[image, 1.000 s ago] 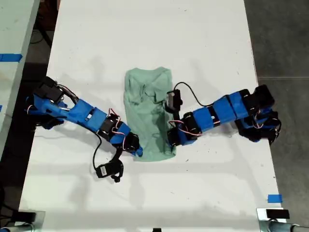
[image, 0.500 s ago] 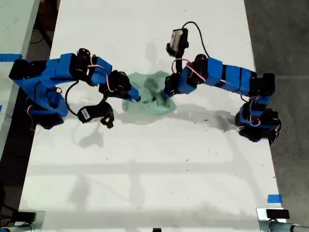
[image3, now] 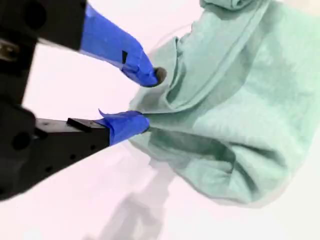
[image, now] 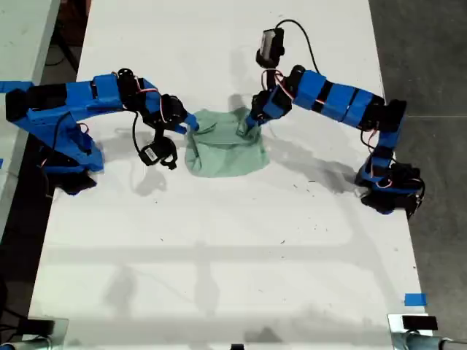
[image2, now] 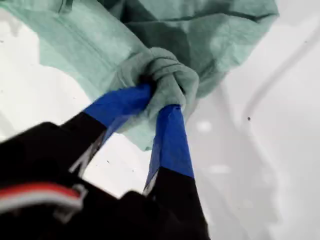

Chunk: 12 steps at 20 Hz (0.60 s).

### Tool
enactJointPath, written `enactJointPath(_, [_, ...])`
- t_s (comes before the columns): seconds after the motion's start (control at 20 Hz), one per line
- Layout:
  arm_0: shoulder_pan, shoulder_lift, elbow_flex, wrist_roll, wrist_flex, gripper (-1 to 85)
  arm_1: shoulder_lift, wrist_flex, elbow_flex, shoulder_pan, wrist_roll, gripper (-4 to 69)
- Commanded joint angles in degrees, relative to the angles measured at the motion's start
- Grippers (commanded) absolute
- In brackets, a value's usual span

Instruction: Fold t shirt

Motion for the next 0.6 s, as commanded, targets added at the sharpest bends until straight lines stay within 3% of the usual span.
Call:
enactJointPath(0.0, [-5.01, -1.49, -2.72, 5.89, 2.55, 15.1, 0.7, 0.97, -0.18, 3.08, -1.93, 36.7])
enactJointPath(0.05, [-5.54, -1.76, -6.86, 6.68, 8.0, 15.2, 2.2, 2.29, -1.58, 2.99, -3.78, 51.4])
enactJointPath(0.25, [-5.19, 3.43, -24.96, 5.1, 29.97, 15.1, 20.13, 14.41, -1.41, 2.02, -1.85, 40.0])
enactJointPath(0.4, [4.39, 18.63, -20.65, -4.92, 31.29, 14.0, 44.82, 16.79, 17.4, -3.25, 5.98, 36.7])
enactJointPath(0.5, [14.41, 27.77, -10.63, -14.94, 28.56, 13.2, 65.92, 11.34, 39.81, -7.91, 12.83, 33.6])
enactJointPath(0.55, [19.6, 31.99, -3.43, -18.9, 23.73, 12.6, 75.41, 7.82, 50.8, -11.34, 16.26, 32.1])
